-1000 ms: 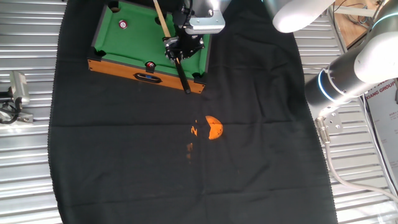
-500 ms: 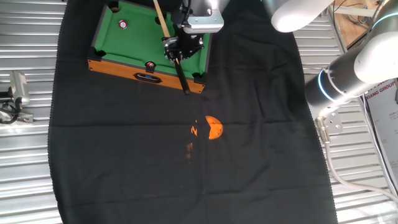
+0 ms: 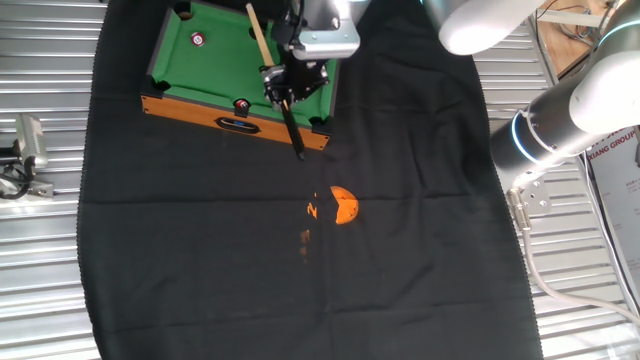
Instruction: Hit the pool ball
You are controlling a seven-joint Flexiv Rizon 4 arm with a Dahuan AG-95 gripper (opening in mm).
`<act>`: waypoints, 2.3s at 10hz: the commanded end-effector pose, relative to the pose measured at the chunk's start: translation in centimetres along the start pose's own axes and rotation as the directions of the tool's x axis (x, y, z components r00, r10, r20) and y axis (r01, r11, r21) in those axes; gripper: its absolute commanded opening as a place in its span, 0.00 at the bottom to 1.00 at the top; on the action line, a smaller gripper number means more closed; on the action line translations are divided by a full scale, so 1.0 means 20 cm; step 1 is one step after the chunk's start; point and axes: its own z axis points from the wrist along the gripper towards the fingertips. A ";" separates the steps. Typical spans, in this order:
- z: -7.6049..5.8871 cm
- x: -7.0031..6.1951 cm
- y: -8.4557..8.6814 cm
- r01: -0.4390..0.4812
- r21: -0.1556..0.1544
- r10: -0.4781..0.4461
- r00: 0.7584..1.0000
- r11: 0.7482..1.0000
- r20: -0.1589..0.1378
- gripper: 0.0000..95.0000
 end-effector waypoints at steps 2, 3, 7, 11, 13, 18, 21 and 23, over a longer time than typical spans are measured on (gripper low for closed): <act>-0.02 -0.04 -0.04 0.030 0.002 -0.030 1.000 1.000 -0.006 0.00; -0.04 -0.10 -0.06 0.037 0.000 -0.037 0.999 0.999 -0.009 0.00; -0.03 -0.23 -0.14 0.062 -0.002 -0.062 0.998 0.998 0.004 0.00; -0.06 -0.35 -0.23 0.078 -0.017 -0.078 0.997 0.997 0.015 0.00; -0.05 -0.39 -0.26 0.079 -0.019 -0.079 0.997 0.997 0.011 0.00; -0.06 -0.46 -0.33 0.107 -0.021 -0.107 0.994 0.994 0.037 0.00; -0.08 -0.47 -0.37 0.114 -0.019 -0.113 0.992 0.993 0.057 0.00; -0.09 -0.48 -0.40 0.115 -0.019 -0.113 0.991 0.993 0.075 0.00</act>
